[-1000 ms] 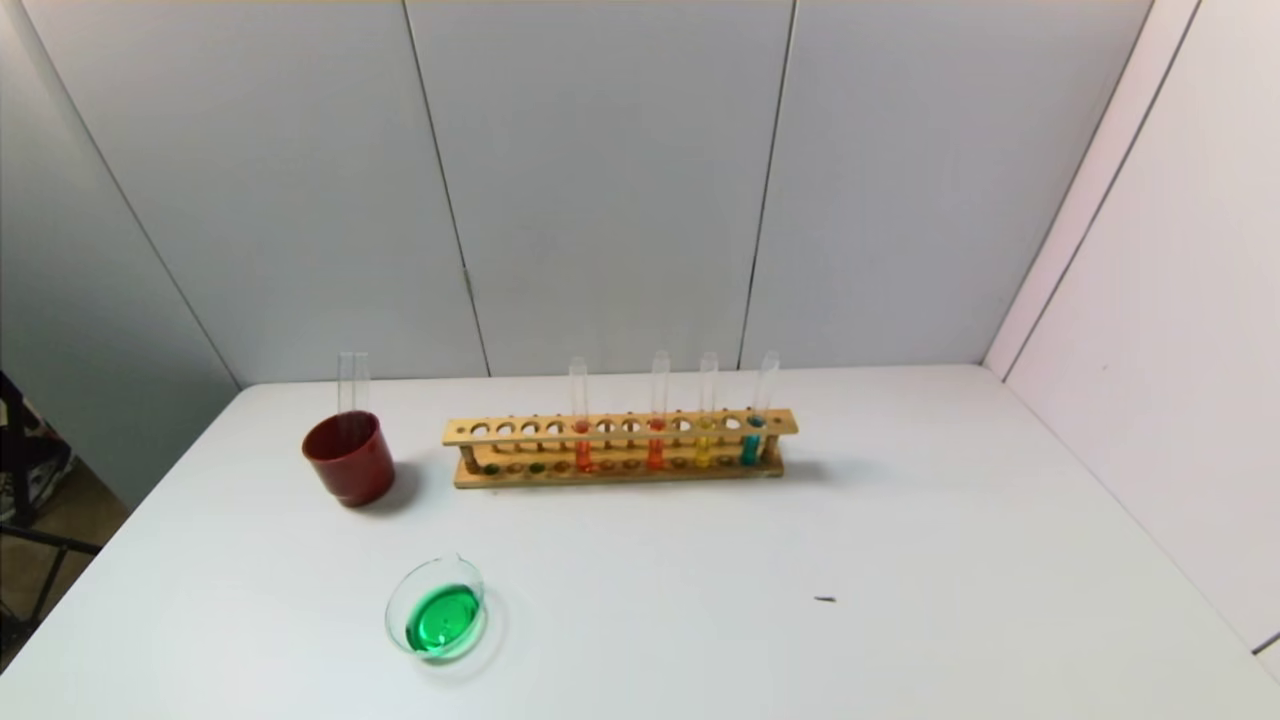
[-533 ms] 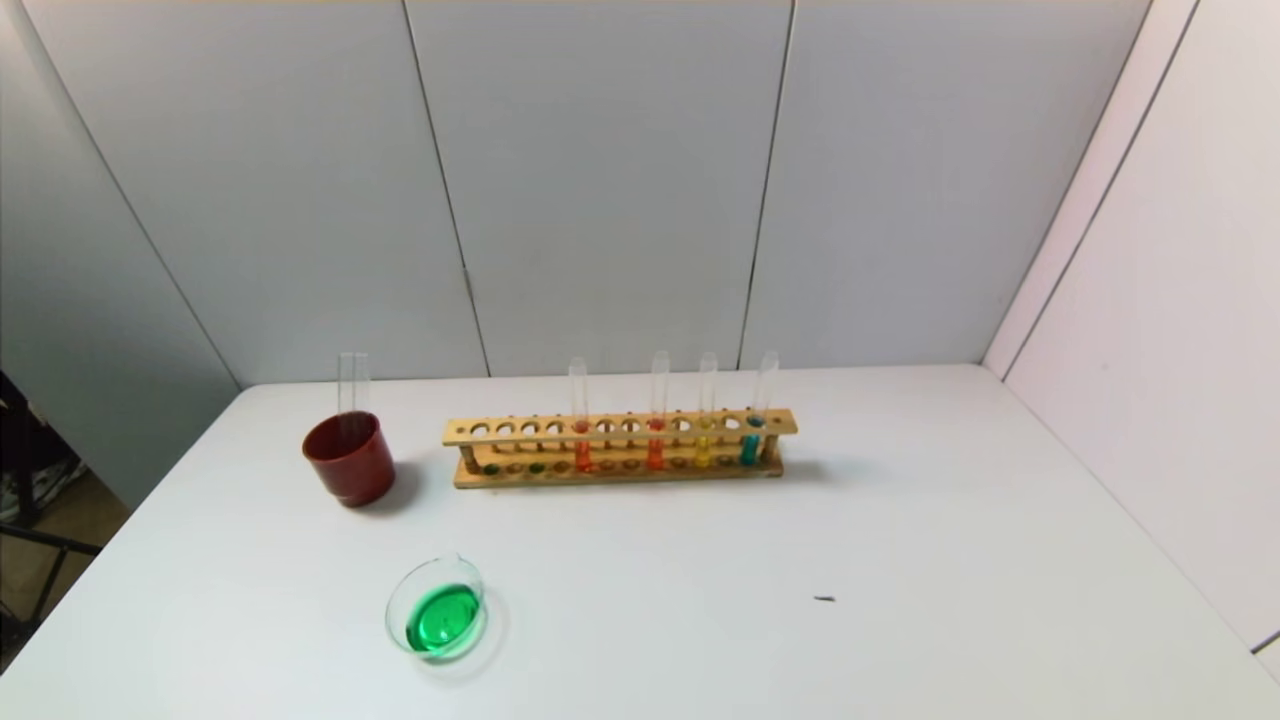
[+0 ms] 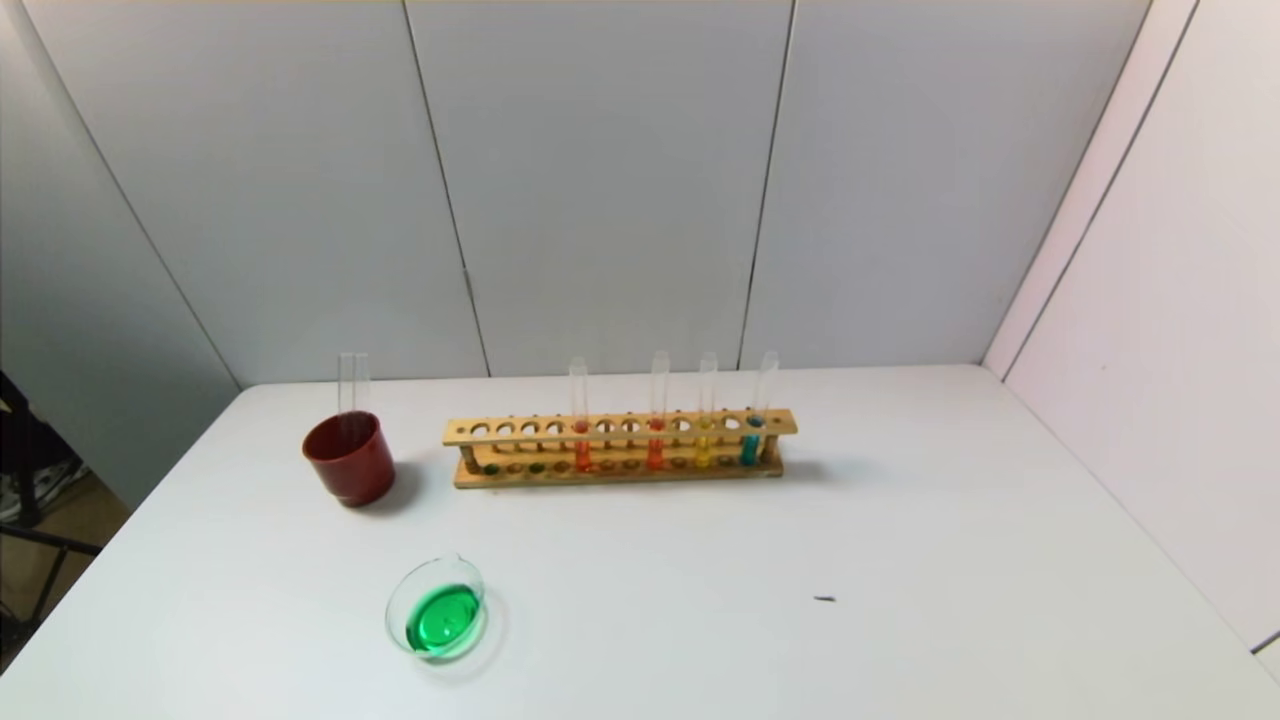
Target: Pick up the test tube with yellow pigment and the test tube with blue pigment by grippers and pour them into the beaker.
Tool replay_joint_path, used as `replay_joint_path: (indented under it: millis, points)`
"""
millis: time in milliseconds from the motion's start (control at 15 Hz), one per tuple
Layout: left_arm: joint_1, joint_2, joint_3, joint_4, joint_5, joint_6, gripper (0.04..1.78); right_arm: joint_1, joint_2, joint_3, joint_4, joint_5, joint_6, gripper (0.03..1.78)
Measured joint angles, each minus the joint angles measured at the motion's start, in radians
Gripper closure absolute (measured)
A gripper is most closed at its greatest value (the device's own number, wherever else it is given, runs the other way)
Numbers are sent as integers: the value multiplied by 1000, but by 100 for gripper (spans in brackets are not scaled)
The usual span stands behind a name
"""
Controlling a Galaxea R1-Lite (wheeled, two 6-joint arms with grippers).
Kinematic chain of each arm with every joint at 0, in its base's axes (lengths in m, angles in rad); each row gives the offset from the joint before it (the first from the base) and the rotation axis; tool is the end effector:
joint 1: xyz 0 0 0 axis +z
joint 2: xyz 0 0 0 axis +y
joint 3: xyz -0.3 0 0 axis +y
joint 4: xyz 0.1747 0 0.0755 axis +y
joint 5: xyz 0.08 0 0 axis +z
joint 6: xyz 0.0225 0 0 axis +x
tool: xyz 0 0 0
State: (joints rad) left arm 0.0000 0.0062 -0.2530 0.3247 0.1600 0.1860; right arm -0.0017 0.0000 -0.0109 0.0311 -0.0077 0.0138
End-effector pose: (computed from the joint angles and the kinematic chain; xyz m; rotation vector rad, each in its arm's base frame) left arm -0.0471 0.0036 0.1098 0.1917 0.0924 0.1522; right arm -0.0237 -0.0001 0.0753 0.0137 0.0201 -0.0095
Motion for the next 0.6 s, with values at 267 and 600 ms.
replay_joint_path:
  millis: [267,600]
  points:
    - [1,-6,147,-170,-153,-27,7,0,0,0,0,0,0,11]
    - [1,-7,200,-197,-189,-153,7,0,0,0,0,0,0,11]
